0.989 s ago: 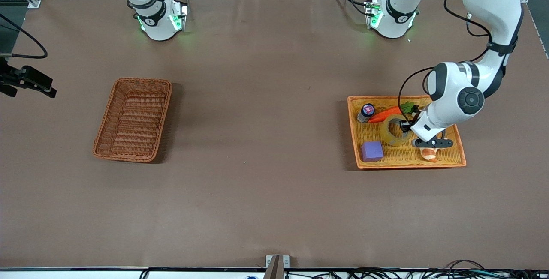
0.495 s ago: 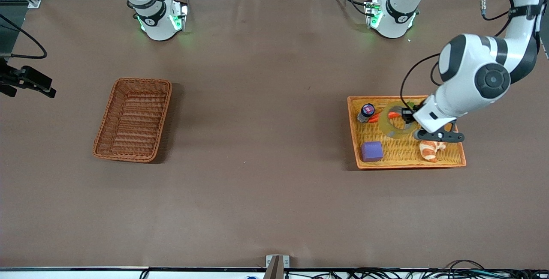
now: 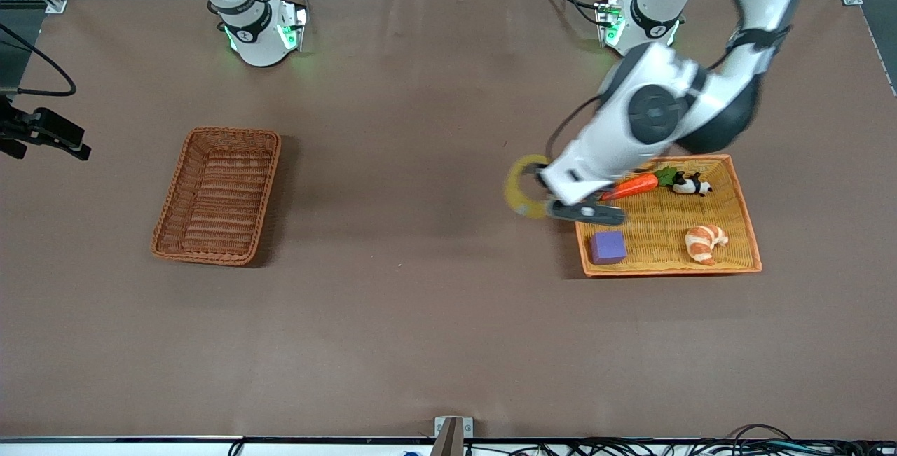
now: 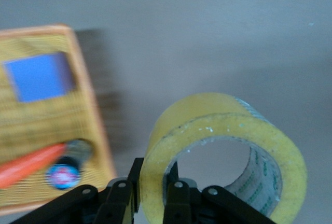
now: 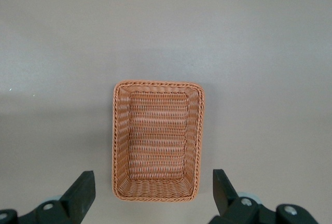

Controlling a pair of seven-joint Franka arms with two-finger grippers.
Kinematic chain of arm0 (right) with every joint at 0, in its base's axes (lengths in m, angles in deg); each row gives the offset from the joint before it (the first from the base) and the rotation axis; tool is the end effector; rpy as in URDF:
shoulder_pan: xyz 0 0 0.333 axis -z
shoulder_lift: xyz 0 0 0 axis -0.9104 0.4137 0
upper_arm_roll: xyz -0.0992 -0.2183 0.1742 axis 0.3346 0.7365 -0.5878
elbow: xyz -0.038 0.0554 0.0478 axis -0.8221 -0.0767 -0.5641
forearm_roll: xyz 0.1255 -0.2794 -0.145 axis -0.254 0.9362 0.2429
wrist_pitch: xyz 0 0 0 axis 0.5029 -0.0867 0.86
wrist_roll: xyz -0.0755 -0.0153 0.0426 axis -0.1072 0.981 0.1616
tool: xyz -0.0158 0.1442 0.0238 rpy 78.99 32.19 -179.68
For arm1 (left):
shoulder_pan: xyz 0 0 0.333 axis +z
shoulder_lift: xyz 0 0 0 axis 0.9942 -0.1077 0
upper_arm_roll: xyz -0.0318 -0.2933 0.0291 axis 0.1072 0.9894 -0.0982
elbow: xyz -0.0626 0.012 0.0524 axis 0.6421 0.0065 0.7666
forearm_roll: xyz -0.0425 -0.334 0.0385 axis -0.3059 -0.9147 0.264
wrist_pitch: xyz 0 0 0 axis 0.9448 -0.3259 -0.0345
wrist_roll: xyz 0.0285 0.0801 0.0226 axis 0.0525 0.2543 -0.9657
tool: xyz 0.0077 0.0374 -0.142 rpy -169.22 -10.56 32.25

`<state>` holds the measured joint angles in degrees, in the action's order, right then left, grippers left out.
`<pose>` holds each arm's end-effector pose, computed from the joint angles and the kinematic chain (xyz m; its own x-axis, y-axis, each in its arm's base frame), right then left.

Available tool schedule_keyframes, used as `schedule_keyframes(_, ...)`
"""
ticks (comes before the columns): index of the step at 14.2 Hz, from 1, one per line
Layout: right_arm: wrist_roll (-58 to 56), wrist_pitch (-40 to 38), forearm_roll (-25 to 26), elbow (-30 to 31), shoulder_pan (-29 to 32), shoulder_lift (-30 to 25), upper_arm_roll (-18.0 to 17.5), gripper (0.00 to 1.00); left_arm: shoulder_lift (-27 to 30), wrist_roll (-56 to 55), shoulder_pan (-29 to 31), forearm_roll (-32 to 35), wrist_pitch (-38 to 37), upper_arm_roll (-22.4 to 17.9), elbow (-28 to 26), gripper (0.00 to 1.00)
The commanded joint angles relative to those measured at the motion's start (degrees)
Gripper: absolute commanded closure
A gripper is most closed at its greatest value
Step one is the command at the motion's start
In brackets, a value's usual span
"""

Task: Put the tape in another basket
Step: 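Lift the tape roll and carry it toward the empty basket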

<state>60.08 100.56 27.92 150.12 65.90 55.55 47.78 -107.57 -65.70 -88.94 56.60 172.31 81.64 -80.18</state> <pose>0.5082 -0.0369 0.5696 0.9991 -0.0335 0.0242 -0.0340 -0.9992 0.0206 0.4934 -0.3251 0.3612 0.9828 -0.1319 -0.1294 -0.1152 -0.9849 0.1292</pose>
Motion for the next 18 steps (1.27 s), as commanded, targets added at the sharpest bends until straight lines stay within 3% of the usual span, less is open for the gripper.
schedule_keyframes(1, -0.4, 0.4, -0.5, 0.6, 0.2, -0.7, 0.0, 0.00, -12.1, -11.1, -8.9, 6.0, -1.5, 0.4, 10.8, 0.93)
schedule_keyframes(3, -0.4, 0.4, -0.5, 0.6, 0.2, -0.5, -0.1, 0.00, -19.8, -15.8, -15.3, 7.9, -1.2, -0.1, 18.2, 0.91)
schedule_keyframes(5, -0.4, 0.6, -0.7, 0.6, 0.2, -0.3, -0.1, 0.00, -25.5, -19.4, -22.8, 7.8, -0.7, -5.4, 24.6, 0.89)
schedule_keyframes(7, -0.3, 1.4, -0.7, 0.7, 0.0, -0.1, -0.1, 0.00, -27.2, -19.3, -29.0, 7.8, 3.0, -11.5, 25.5, 0.85)
schedule_keyframes(10, -0.1, 1.6, -0.9, 0.6, -0.2, 0.2, -0.1, 0.00, -31.2, -19.0, -30.6, 7.7, 9.7, -12.4, 26.0, 0.78)
schedule_keyframes(11, 0.0, 1.7, -0.9, 0.6, -0.2, 0.2, -0.1, 0.00, -31.8, -19.0, -30.7, 7.7, 10.2, -12.4, 26.0, 0.71)
schedule_keyframes(13, -0.1, 2.0, -0.9, 0.6, -0.3, 0.7, -0.2, 0.00, -30.9, -20.3, -30.5, 6.2, 9.9, -12.2, 25.6, 0.28)
schedule_keyframes(15, 0.0, 3.9, -1.0, 0.4, -0.7, 2.4, -0.7, 0.00, -28.3, -20.7, -28.7, 3.5, 9.2, -12.1, 25.2, 0.05)
schedule_keyframes(16, 0.1, 4.8, -1.6, 0.4, -1.3, 3.5, -1.1, 0.00, -25.7, -20.4, -27.4, 3.1, 7.0, -12.0, 23.9, 0.00)
schedule_keyframes(18, 0.3, 7.2, -4.0, 0.7, -3.3, 4.9, -1.6, 0.00, -21.3, -18.3, -25.2, 3.2, -0.3, -11.9, 23.2, 0.00)
